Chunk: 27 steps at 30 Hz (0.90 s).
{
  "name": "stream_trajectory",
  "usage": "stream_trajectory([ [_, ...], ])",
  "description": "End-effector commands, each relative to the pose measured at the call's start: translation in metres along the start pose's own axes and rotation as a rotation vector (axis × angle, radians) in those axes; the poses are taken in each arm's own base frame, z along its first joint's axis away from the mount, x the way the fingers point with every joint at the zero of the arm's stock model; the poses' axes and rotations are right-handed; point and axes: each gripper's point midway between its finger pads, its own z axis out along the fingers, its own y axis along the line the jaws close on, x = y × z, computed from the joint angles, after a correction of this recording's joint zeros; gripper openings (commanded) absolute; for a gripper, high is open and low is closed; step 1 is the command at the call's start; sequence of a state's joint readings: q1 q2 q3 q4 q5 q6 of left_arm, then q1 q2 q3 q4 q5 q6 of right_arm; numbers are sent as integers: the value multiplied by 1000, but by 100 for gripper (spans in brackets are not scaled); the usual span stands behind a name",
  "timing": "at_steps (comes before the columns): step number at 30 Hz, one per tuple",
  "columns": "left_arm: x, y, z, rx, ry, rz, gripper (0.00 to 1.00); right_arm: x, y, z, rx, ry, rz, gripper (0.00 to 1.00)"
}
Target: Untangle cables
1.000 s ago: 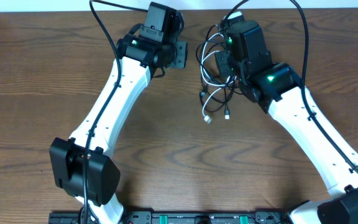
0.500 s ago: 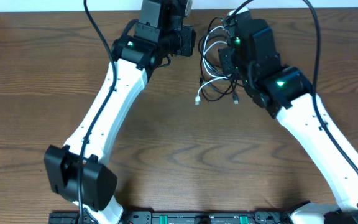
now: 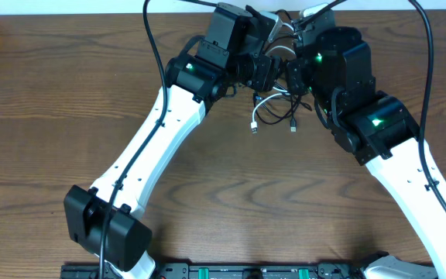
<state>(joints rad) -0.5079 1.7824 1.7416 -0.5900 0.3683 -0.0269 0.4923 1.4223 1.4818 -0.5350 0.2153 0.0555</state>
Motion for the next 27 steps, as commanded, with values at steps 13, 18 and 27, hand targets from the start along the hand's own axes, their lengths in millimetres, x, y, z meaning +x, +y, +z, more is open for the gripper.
stream_trajectory([
  [13, -1, 41, 4, -210, -7, 8, 57, -9, 30, -15, -95, -34, -34, 1],
  [18, 6, 45, 14, -213, 18, 3, 57, -12, 34, -22, -108, -47, -37, 1],
  [27, 14, 49, 25, -214, 44, -3, 20, -17, 37, -36, -123, -66, -43, 1],
])
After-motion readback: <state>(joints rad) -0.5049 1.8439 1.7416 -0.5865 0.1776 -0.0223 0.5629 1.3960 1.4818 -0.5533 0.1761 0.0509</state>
